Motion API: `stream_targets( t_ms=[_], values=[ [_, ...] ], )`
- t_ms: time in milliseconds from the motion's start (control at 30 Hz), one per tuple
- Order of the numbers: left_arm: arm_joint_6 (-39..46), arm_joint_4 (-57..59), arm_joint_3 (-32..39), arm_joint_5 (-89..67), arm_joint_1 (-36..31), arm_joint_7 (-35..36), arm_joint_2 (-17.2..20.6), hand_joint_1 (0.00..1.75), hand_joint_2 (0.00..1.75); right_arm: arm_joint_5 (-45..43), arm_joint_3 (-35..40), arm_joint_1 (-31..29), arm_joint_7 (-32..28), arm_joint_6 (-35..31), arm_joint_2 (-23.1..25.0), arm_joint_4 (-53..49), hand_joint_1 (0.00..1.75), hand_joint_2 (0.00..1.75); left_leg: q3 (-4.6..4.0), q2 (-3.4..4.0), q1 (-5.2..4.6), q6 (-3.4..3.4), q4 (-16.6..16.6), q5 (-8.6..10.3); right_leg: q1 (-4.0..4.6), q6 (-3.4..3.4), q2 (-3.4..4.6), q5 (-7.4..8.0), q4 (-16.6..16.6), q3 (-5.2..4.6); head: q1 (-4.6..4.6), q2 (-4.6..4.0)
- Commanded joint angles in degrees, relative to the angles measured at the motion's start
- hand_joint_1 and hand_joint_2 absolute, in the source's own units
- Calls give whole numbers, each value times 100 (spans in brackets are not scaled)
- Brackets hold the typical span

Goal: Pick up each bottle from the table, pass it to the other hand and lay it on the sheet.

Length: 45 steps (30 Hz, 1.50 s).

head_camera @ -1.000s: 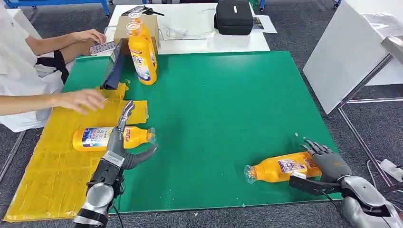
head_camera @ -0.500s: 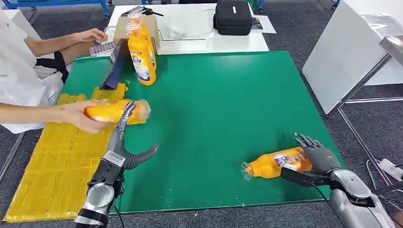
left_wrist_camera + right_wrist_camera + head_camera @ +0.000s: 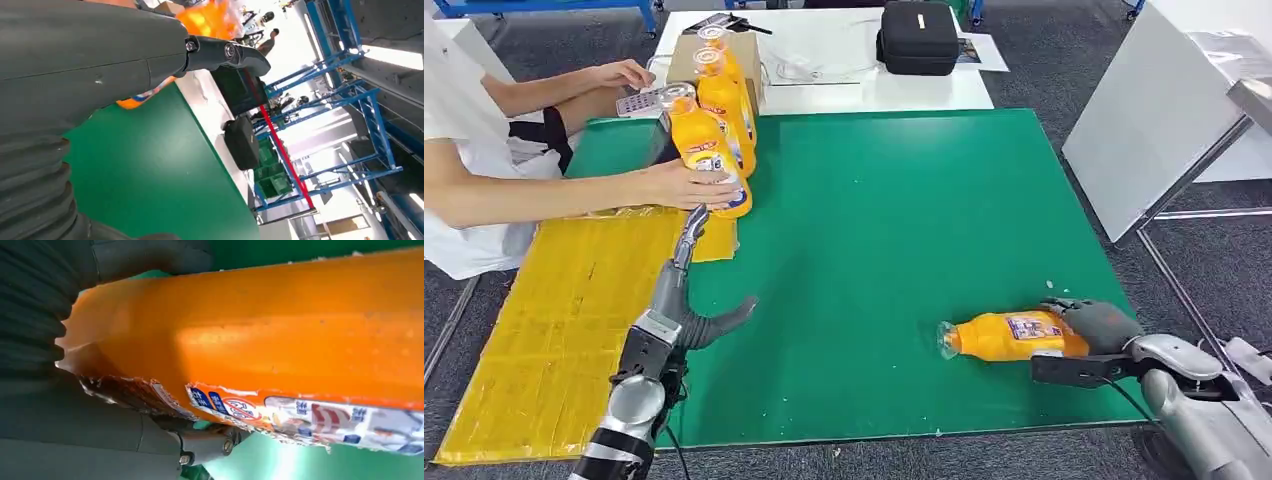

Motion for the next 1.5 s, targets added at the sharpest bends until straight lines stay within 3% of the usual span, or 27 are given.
stream_targets(
  t_ms=[33,267,300,367,400,500,533,600,733,1000,1100,1333,1500],
  values=[
    [19,525,-174,29,-289,-6,76,0,175,-52,824,-254,179,-13,-279,315,175,175,29,-1,11,-12,-3,-11,9,-20,18,-8,-7,31,0,0],
    [25,245,-162,136,-166,23,-3,0,175,194,929,-227,635,-512,-5,646,175,175,27,7,15,-10,-5,-9,14,-17,22,-3,-11,26,-2,0],
    [-38,186,-169,170,-129,57,-4,0,175,283,792,-139,730,-905,123,620,175,175,21,3,14,-9,-3,-7,13,-14,18,-2,-11,22,-2,0],
    [-231,-60,-183,180,56,167,4,0,175,559,296,46,1031,-1742,771,674,175,175,25,5,16,-9,-5,-7,15,-15,21,-1,-15,26,-2,0],
    [-267,-276,-211,47,212,234,-7,0,175,539,-307,225,1223,-2366,1421,591,175,175,24,17,18,-8,-8,-6,17,-12,27,3,-18,22,-2,0],
    [-398,-629,-470,-262,415,509,-34,0,175,662,-1307,702,1443,-3072,2580,-315,175,175,29,43,25,-12,-12,-10,24,-17,58,9,-23,24,4,0],
    [-417,-671,-545,-283,429,554,-28,0,175,723,-1439,822,1482,-3158,2737,-621,175,175,47,65,30,-21,-19,-18,28,-28,86,8,-27,35,-2,0],
    [-403,-716,-604,-284,449,579,-32,0,175,711,-1581,982,1492,-3189,2877,-1032,175,175,23,51,22,-16,-9,-10,22,-19,53,3,-9,11,0,0],
    [-724,-714,-680,70,498,649,11,0,175,-15,-2203,1331,764,-3903,3552,-1888,175,175,30,24,30,-24,-5,-15,28,-31,35,-20,3,15,-4,0],
    [-1074,-420,-899,354,265,800,55,0,175,-1086,-2136,1617,123,-4145,4119,-2790,175,175,10,5,34,-24,2,-14,31,-34,17,-25,10,4,2,0],
    [-1132,-412,-963,453,254,788,61,0,175,-2025,-2183,1684,-295,-3660,4196,-2935,175,175,3,5,26,-20,-3,-8,26,-28,12,-20,7,-5,0,0],
    [-1129,-435,-966,460,269,788,74,0,175,-2030,-2180,1708,-303,-3660,4237,-2925,175,175,18,4,30,-24,-3,-14,29,-33,18,-24,5,11,-2,0],
    [-1319,-488,-914,815,216,790,76,0,175,-2648,-1837,1932,-816,-2847,4428,-2882,175,175,8,6,26,-20,-5,-7,27,-26,13,-17,2,-1,2,0]
  ],
)
